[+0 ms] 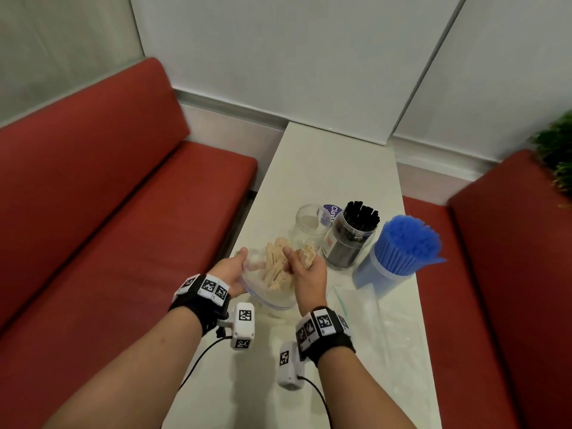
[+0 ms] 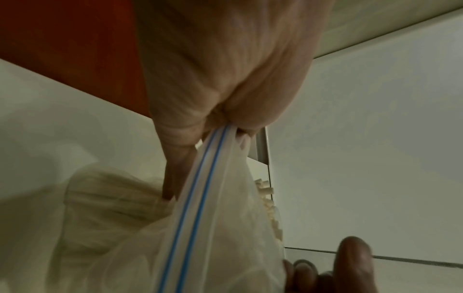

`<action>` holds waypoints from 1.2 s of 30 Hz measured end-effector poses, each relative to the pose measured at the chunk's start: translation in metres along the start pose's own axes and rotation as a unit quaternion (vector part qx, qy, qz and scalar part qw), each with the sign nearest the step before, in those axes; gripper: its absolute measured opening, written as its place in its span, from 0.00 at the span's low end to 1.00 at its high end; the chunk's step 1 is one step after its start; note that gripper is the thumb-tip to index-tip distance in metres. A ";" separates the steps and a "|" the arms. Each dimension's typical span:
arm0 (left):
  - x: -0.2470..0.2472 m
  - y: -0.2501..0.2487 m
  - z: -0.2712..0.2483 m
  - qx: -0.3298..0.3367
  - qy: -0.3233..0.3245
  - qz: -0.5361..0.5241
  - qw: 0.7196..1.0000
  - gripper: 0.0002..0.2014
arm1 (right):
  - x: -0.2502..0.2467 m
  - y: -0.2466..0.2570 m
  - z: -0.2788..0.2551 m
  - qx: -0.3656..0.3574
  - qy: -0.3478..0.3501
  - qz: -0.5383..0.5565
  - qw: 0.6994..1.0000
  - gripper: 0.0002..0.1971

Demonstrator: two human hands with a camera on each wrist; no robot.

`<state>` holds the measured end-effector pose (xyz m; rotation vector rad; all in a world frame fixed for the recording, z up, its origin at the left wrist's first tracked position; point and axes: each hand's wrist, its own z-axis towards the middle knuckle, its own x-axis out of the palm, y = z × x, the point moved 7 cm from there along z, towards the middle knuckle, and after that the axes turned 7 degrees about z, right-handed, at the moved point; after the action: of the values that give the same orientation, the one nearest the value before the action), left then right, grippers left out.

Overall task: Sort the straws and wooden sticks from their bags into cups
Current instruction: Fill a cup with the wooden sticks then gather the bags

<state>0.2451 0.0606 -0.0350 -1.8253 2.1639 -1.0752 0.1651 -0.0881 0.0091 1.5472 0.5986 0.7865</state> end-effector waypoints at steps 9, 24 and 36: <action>0.000 -0.009 0.009 0.004 0.024 0.013 1.000 0.31 | -0.002 0.038 0.038 -0.045 -0.003 -0.022 0.999 0.23; -0.010 -0.011 0.029 -0.026 0.039 -0.002 0.999 0.26 | 0.008 0.142 0.150 -0.149 -0.055 -0.015 0.987 0.17; -0.011 -0.011 0.044 -0.027 0.040 0.036 0.998 0.28 | -0.016 0.018 0.176 -0.024 -0.077 -0.043 0.996 0.13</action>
<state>0.2796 0.0513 -0.0654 -1.7391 2.3060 -1.1034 0.2897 -0.2145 0.0193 1.5121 0.5253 0.6071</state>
